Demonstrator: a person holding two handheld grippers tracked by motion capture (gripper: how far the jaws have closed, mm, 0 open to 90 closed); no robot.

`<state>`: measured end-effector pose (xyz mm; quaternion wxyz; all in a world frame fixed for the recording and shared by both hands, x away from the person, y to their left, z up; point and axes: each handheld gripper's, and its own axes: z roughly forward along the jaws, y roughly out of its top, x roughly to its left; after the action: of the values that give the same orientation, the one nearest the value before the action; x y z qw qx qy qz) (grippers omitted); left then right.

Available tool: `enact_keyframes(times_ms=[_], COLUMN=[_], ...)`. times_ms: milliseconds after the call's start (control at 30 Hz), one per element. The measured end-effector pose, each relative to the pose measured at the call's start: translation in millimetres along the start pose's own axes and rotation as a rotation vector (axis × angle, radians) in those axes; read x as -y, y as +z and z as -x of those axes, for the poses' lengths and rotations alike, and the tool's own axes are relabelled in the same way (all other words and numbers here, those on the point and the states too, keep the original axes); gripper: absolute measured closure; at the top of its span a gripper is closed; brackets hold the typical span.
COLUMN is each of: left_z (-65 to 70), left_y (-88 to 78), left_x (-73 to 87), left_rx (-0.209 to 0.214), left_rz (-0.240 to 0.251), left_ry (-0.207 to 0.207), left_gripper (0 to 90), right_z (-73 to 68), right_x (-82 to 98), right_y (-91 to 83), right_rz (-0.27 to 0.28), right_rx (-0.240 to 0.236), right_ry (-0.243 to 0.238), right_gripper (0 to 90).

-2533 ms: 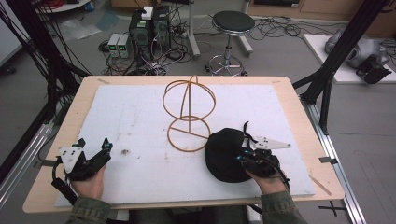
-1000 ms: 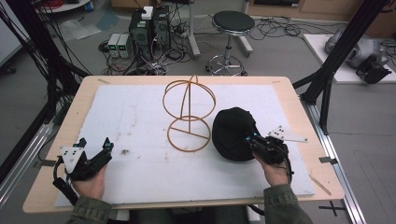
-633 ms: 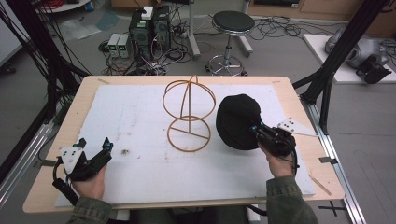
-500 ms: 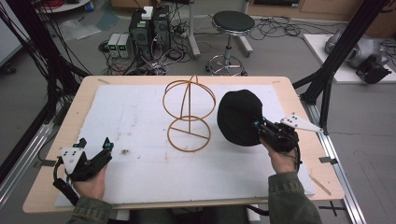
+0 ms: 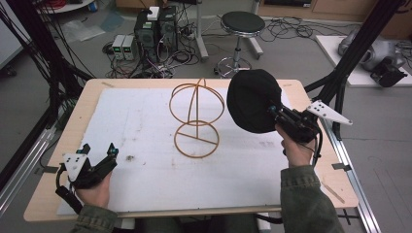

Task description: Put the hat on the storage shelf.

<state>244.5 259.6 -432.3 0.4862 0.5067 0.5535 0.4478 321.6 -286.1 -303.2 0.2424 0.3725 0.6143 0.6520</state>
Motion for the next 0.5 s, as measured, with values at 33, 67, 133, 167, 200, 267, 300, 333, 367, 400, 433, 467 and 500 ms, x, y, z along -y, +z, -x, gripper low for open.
enact_keyframes(times_ms=[33,67,133,167,200,267,300,333,367,400,433,467,500], left_z=[0.0,-0.1,0.0,-0.4,-0.7,-1.1,-1.4,-1.5,-1.5,-1.4,-0.9,-0.8,0.0], left_y=[-0.1,-0.2,-0.5,-1.0,-1.5,-1.6,-1.6,-1.7,-1.7,-1.7,-1.7,-1.8,-1.4], left_x=[-0.1,-0.1,-0.4,-0.7,-1.0,-1.0,-1.0,-0.9,-0.9,-0.9,-0.8,-0.8,-0.6], left_rx=[0.000,0.000,-0.001,0.000,0.000,-0.001,-0.001,0.000,0.000,0.001,0.003,0.005,0.007], left_rz=[0.000,0.000,0.006,0.004,0.003,0.005,0.002,0.001,0.001,0.003,0.004,-0.001,-0.002], left_ry=[0.000,-0.001,-0.005,-0.003,-0.003,-0.008,-0.009,-0.010,-0.011,-0.012,-0.015,-0.009,-0.011], left_gripper=[20.3,20.3,20.3,20.3,20.3,20.3,20.3,20.3,20.3,20.3,20.3,20.3,20.3], right_z=[-1.5,-3.0,-5.9,-7.1,-8.8,-11.5,-12.9,-13.8,-15.0,-16.5,-17.8,-19.4,-21.1], right_x=[-3.3,-6.4,-12.8,-15.8,-18.5,-23.1,-25.1,-26.7,-28.2,-29.6,-30.9,-32.2,-33.5], right_y=[1.4,2.9,5.5,7.1,8.7,12.8,15.2,17.7,20.4,23.0,26.1,29.7,33.9], right_rz=[0.005,0.017,0.030,0.038,0.045,0.050,0.048,0.049,0.050,0.051,0.051,0.050,0.042], right_rx=[-0.003,-0.009,-0.018,-0.023,-0.030,-0.034,-0.038,-0.042,-0.047,-0.052,-0.060,-0.069,-0.079], right_ry=[-0.002,-0.006,-0.012,-0.016,-0.013,-0.018,-0.017,-0.019,-0.018,-0.012,-0.009,0.000,0.011], right_gripper=[86.8,86.8,86.8,86.8,86.8,86.8,86.8,86.8,86.8,86.8,86.8,86.7,86.7])
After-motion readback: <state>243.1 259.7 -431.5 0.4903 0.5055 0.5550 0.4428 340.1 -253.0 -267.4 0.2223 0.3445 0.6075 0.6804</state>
